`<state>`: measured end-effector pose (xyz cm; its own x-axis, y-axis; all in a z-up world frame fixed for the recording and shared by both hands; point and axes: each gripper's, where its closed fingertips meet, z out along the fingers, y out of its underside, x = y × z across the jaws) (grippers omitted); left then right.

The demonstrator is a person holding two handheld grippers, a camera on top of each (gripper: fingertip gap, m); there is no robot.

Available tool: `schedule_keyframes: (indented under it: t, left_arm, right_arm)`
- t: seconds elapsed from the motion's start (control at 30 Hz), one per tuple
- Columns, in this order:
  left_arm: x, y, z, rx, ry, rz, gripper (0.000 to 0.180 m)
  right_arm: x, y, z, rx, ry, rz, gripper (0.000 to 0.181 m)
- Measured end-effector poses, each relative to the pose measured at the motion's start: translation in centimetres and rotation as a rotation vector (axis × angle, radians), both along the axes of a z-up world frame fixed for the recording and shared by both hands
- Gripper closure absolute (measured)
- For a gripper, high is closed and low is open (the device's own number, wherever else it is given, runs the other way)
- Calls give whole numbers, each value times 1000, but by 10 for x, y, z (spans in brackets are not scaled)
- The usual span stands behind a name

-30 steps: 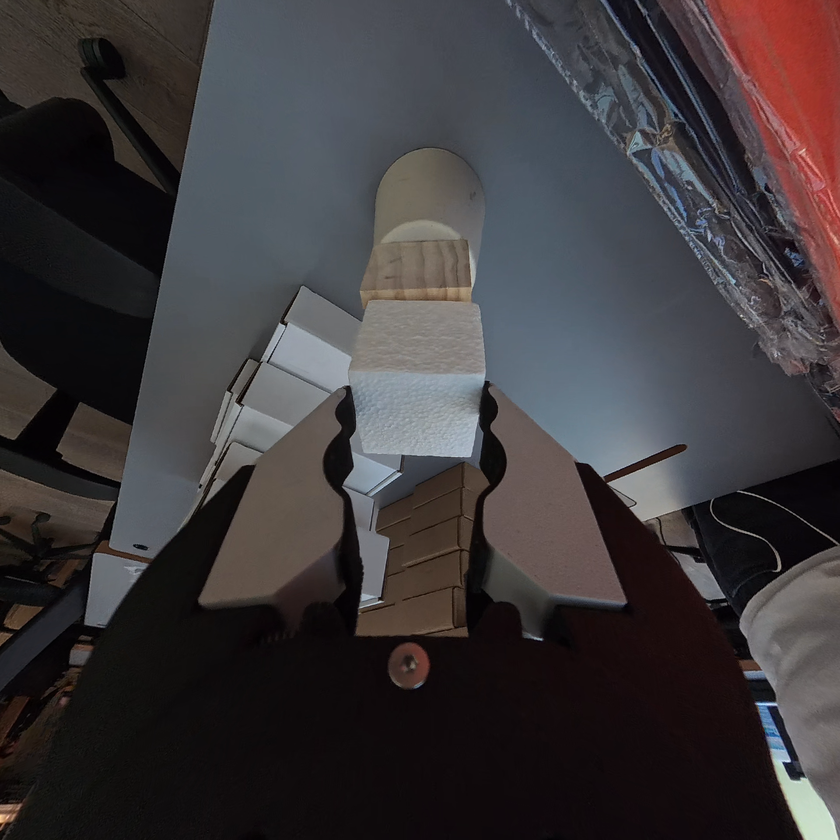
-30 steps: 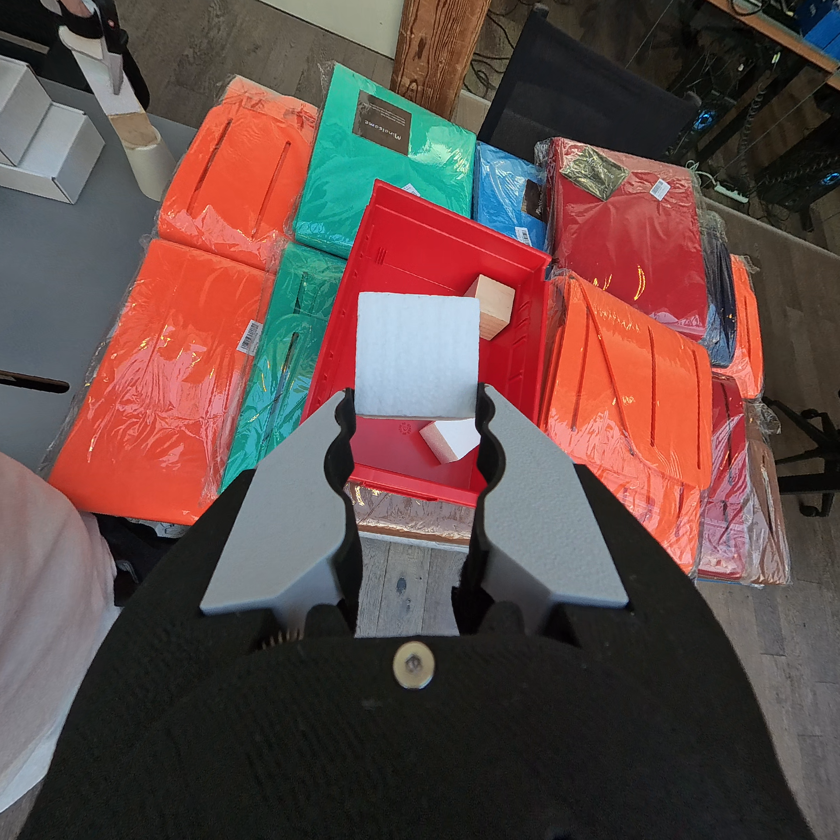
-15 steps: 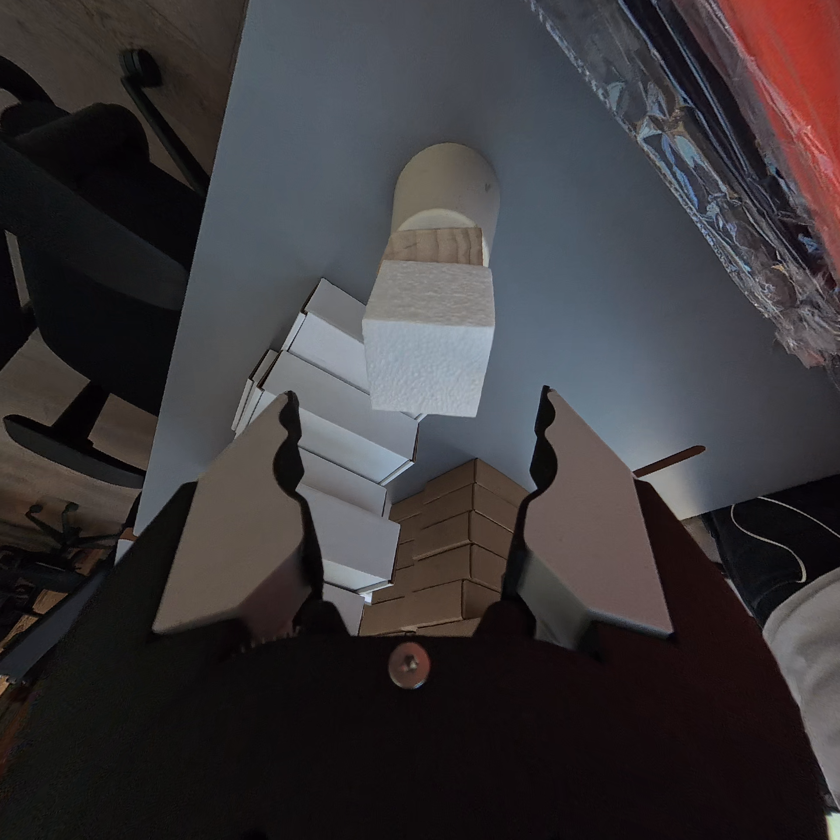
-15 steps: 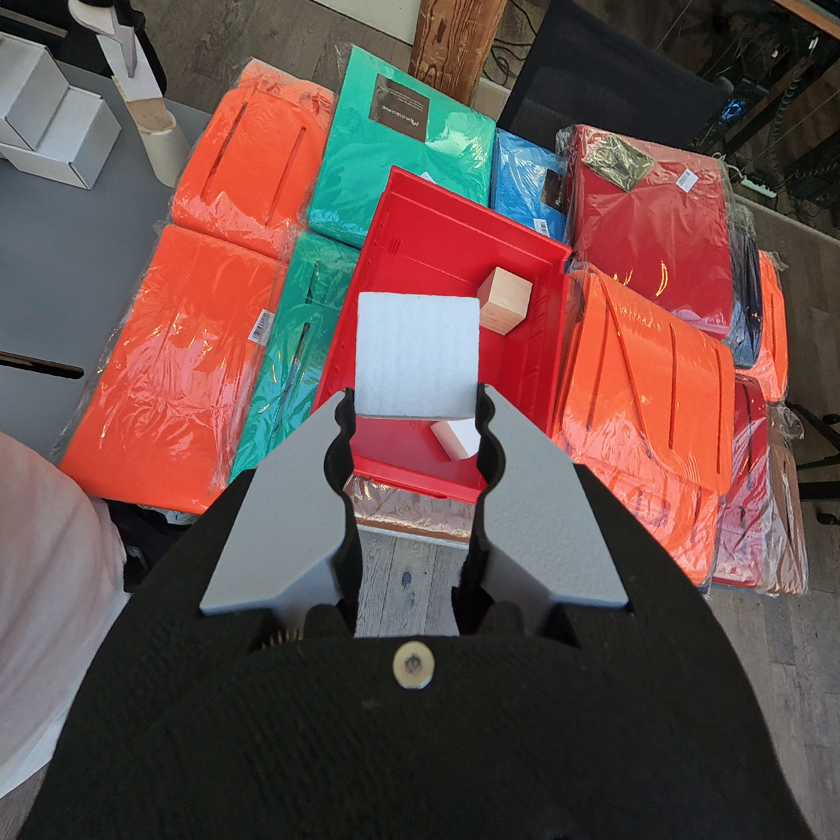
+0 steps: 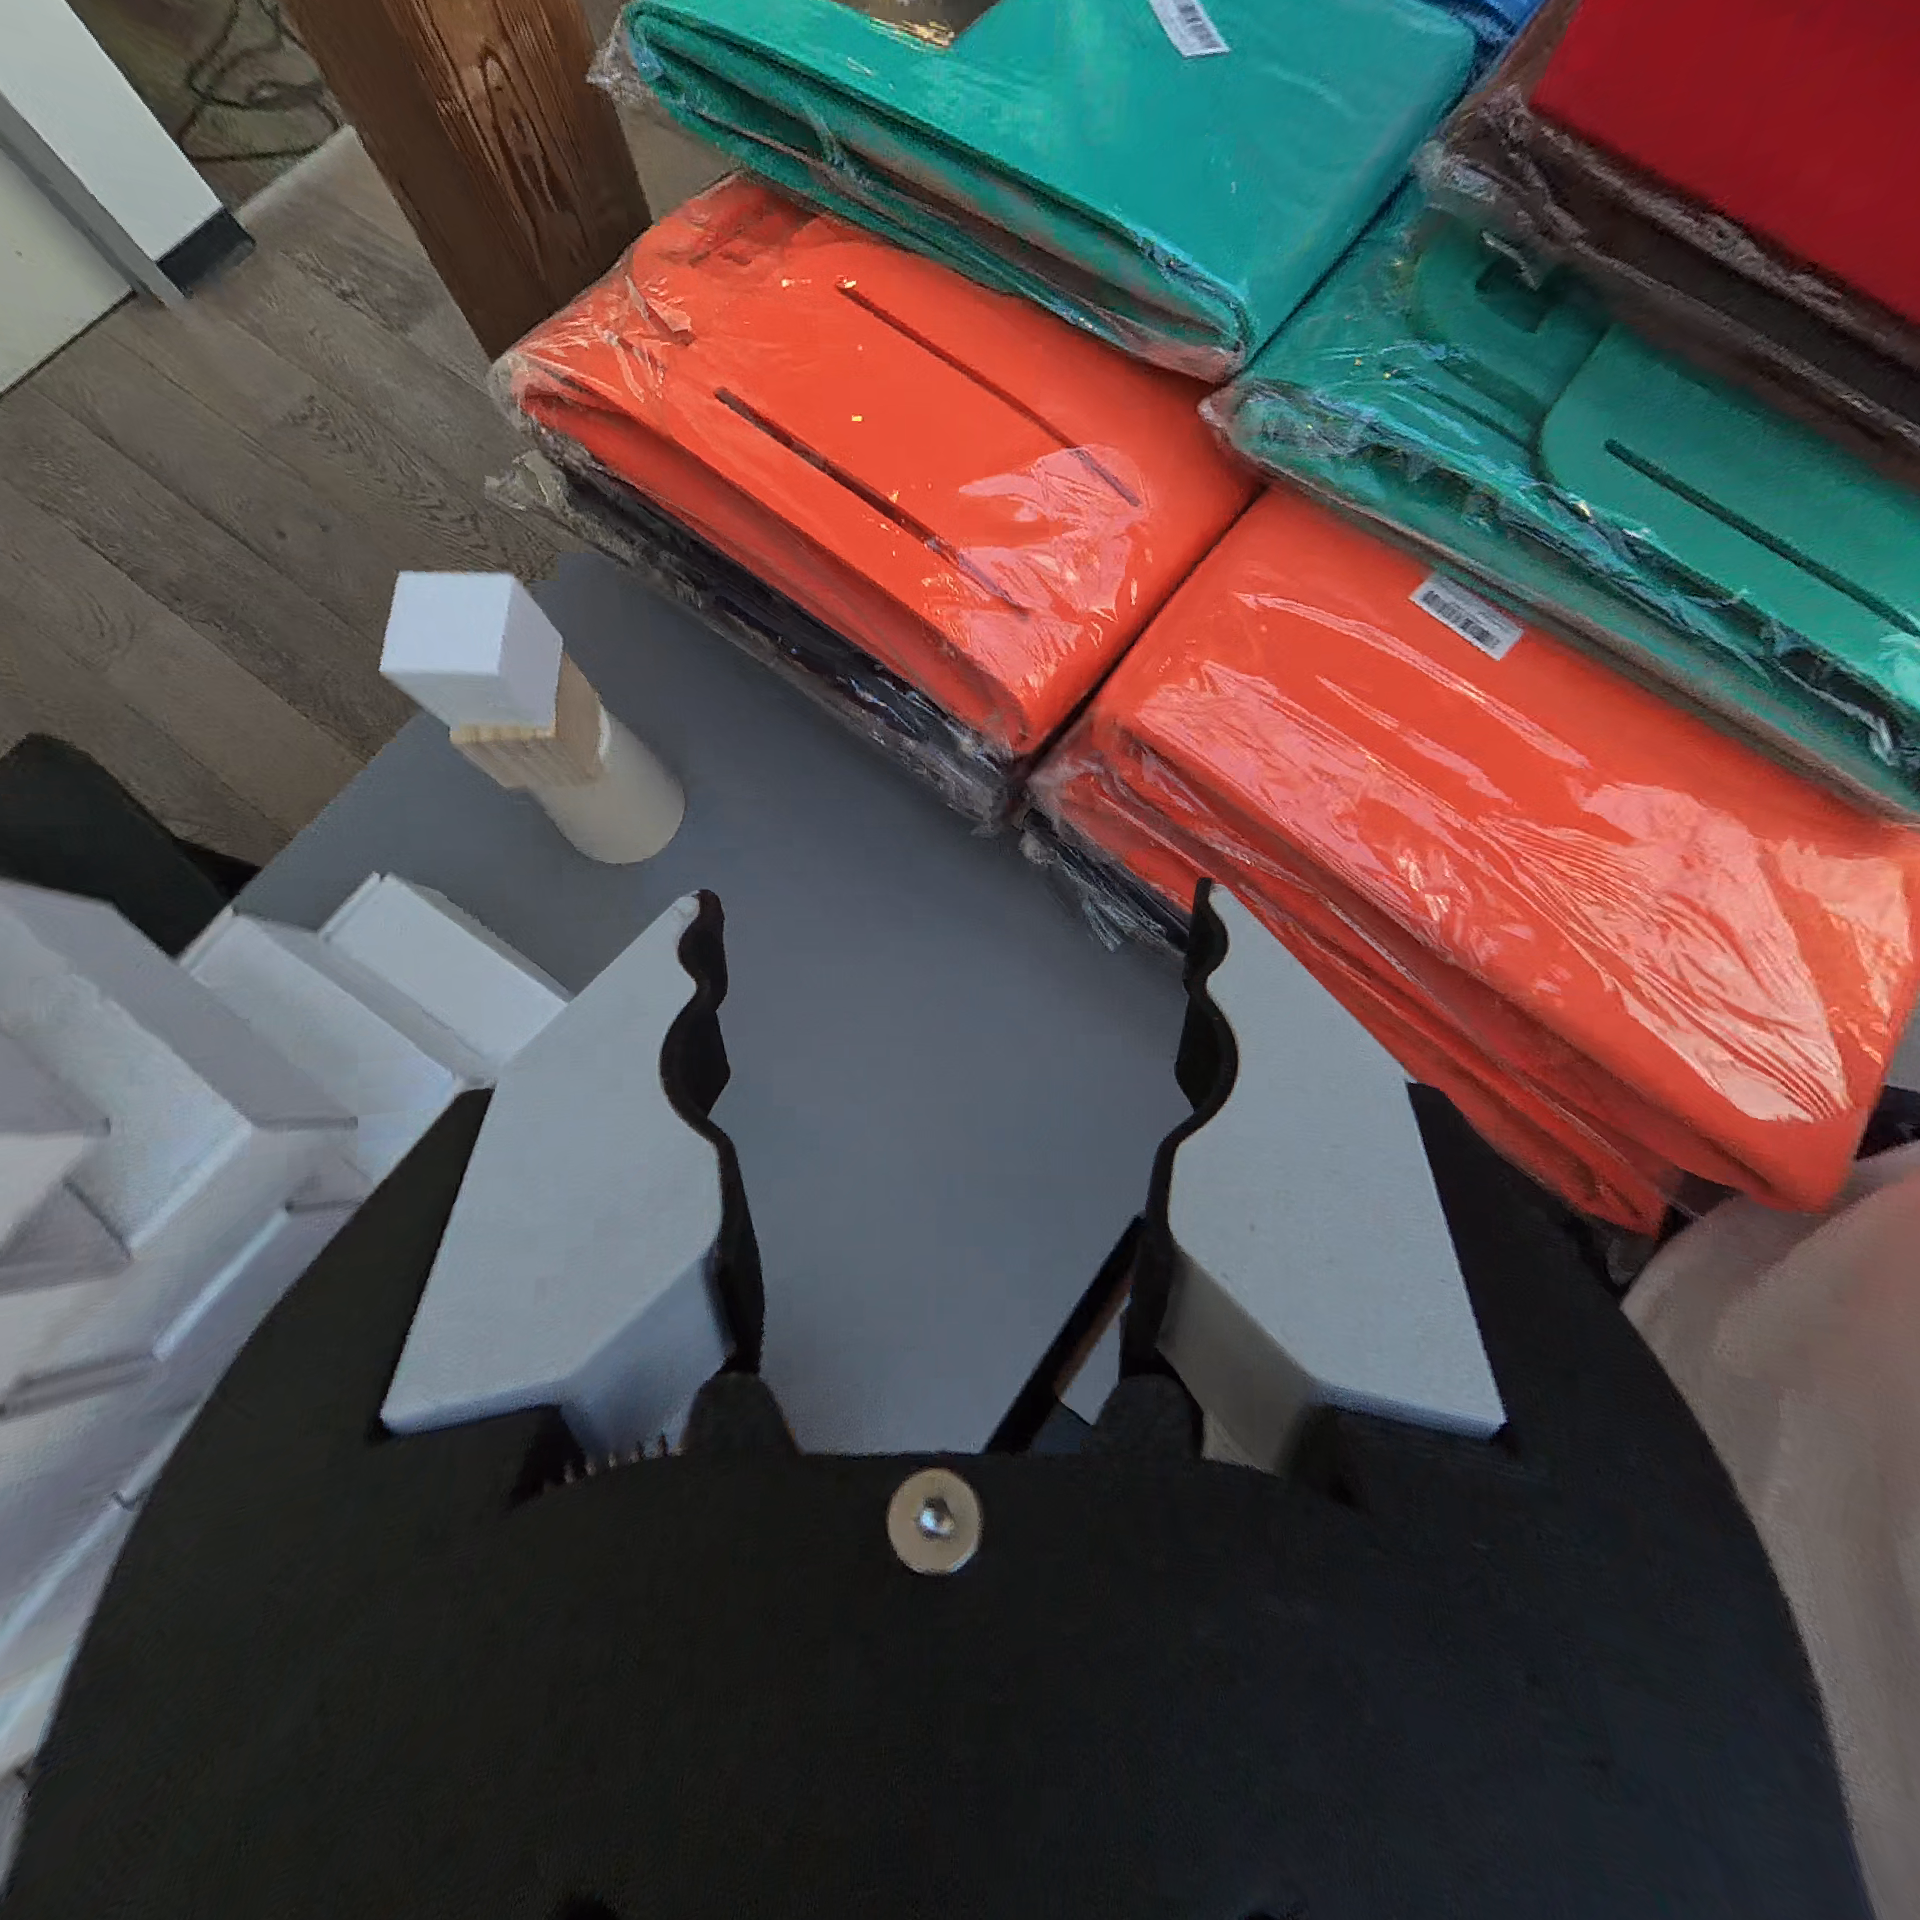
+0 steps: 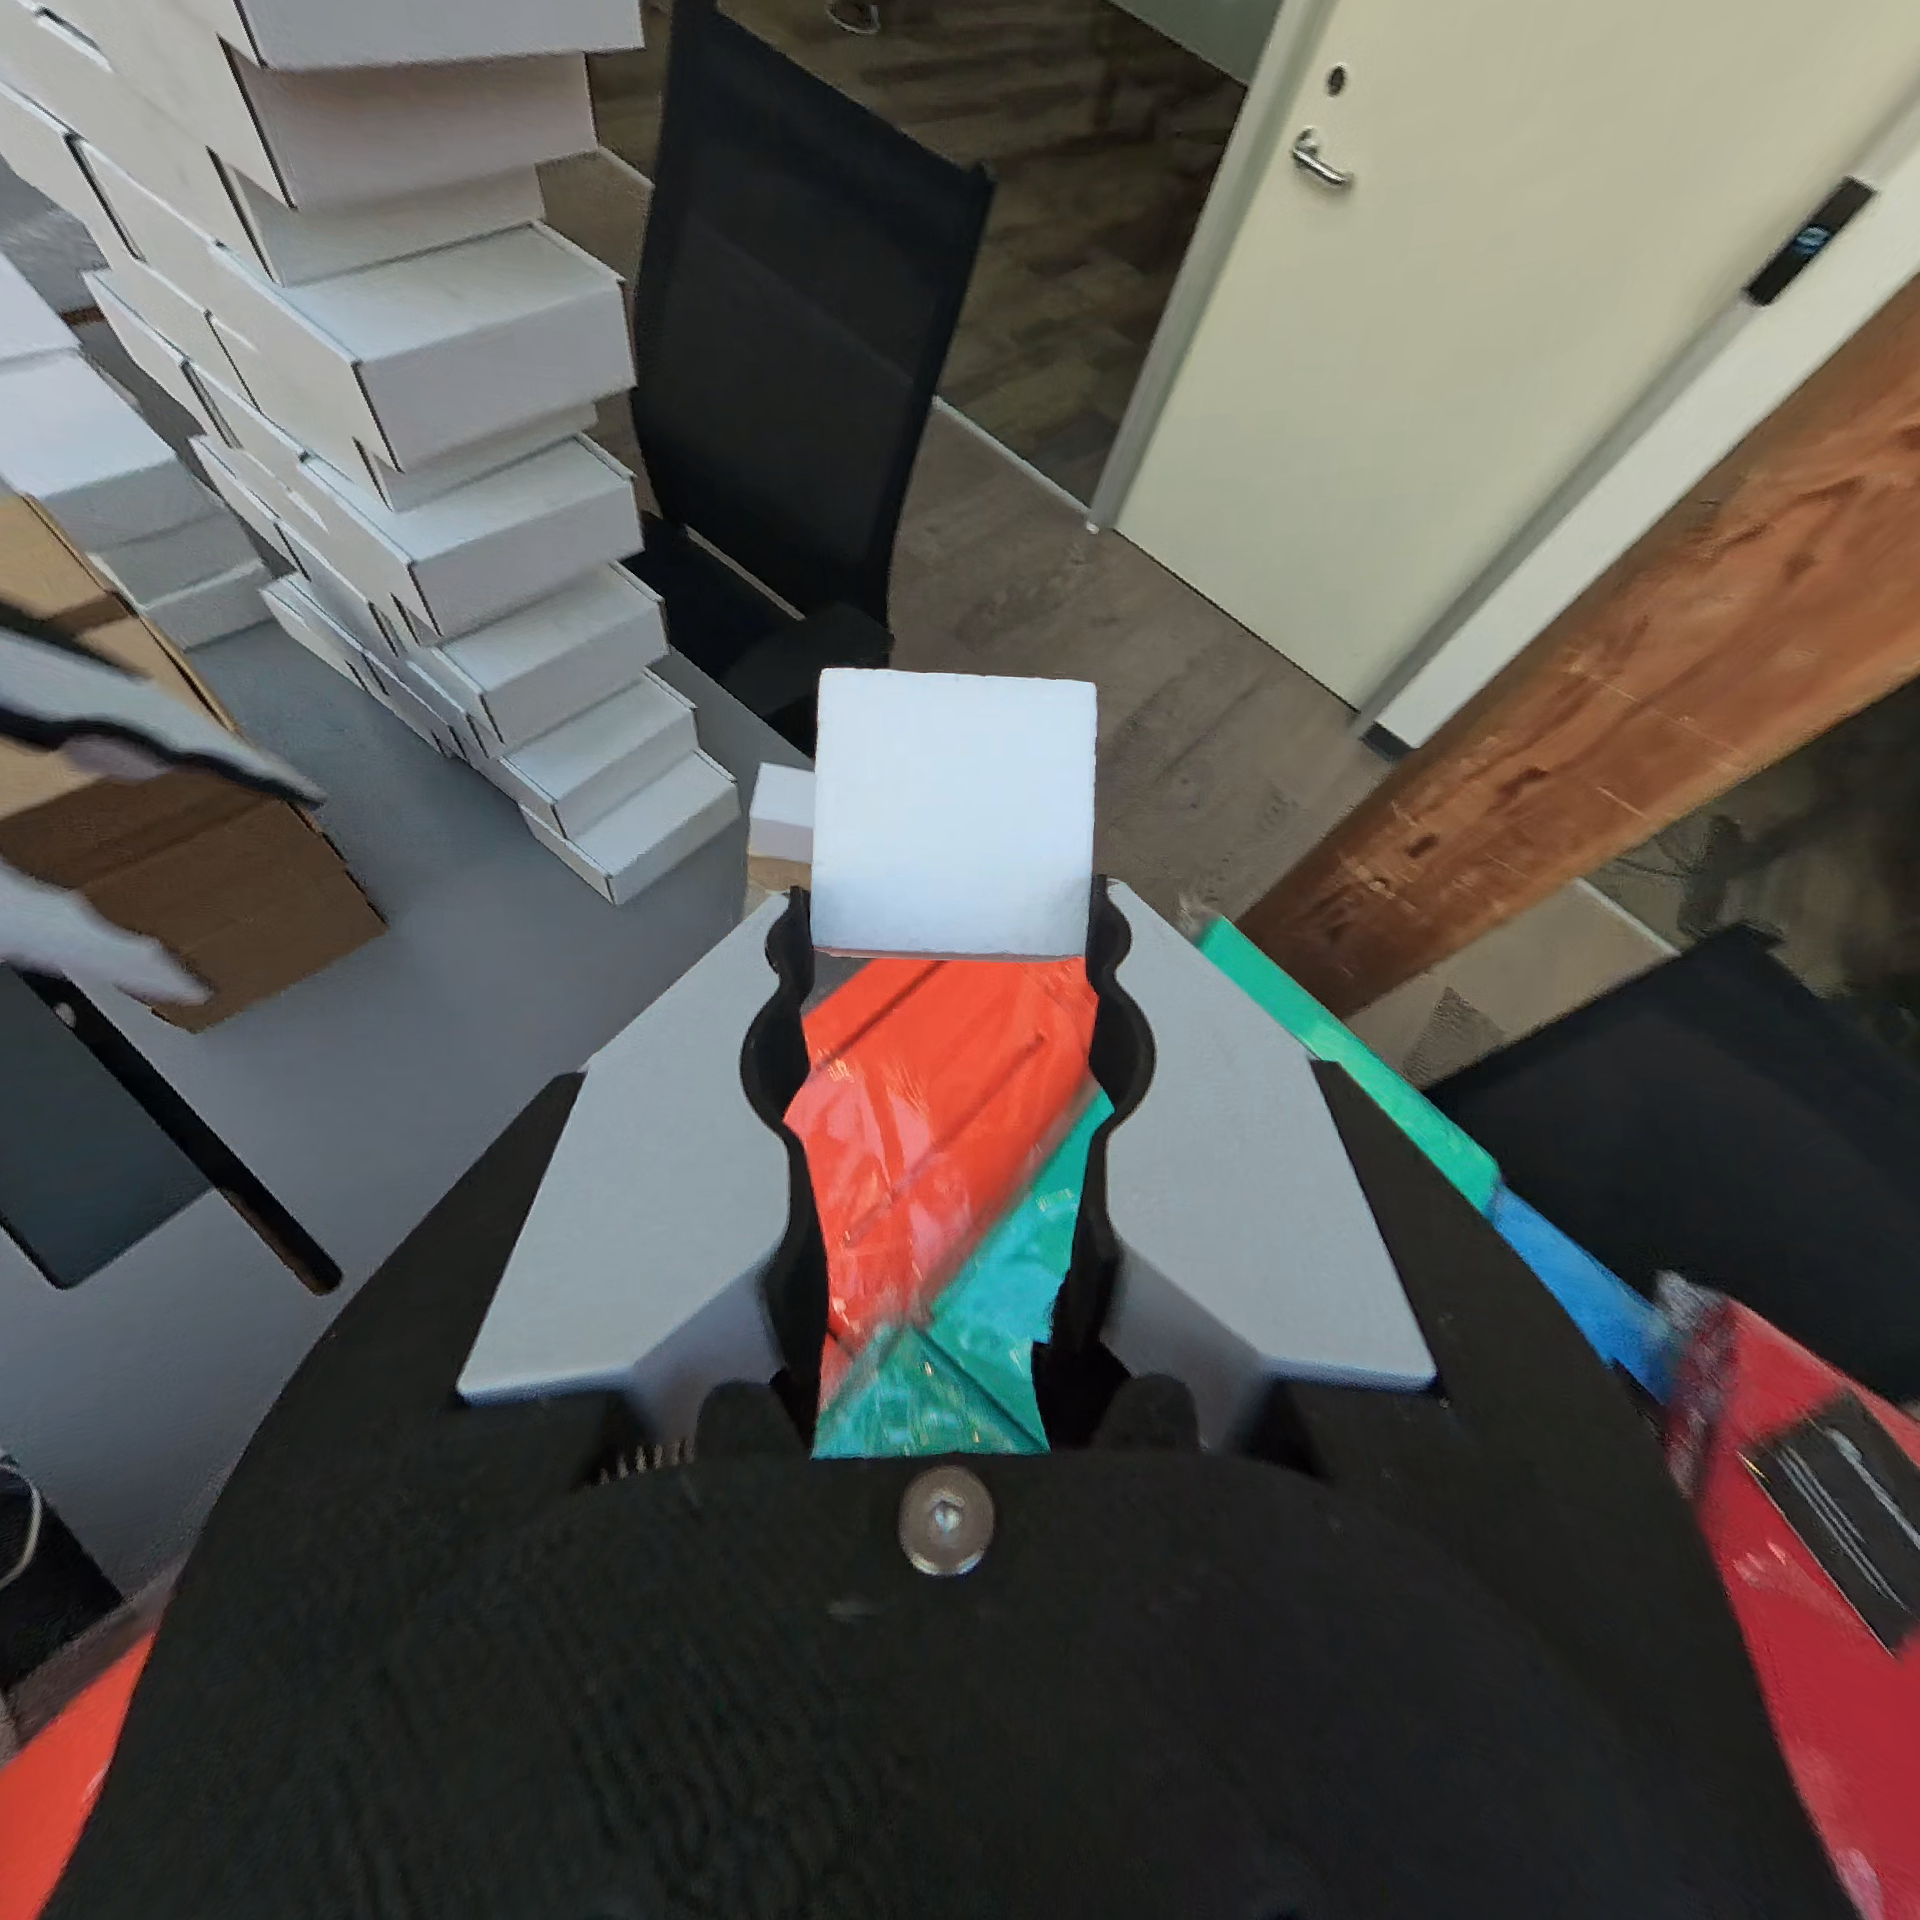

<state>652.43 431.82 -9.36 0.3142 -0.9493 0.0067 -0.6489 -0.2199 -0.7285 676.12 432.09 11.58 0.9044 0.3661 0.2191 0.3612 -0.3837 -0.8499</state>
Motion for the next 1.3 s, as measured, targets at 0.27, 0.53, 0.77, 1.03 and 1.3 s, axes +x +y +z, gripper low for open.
schedule_keyframes:
  t: [0.27,0.53,0.77,1.03,1.3]
  left_arm:
    - [-192,-98,11,152,-72,487,96]
    - [-337,-132,23,145,9,883,96]
    - [-368,-141,34,163,27,953,96]
    - [-351,-129,34,154,33,883,95]
    - [-270,-80,61,215,-109,625,100]
  right_arm:
    - [-108,202,-178,-210,231,22,129]
    - [-146,244,-311,-383,89,-37,129]
    - [-150,249,-327,-419,-26,-44,129]
    - [-150,243,-324,-417,-68,-22,114]
    - [-99,142,-154,-93,-41,-13,115]
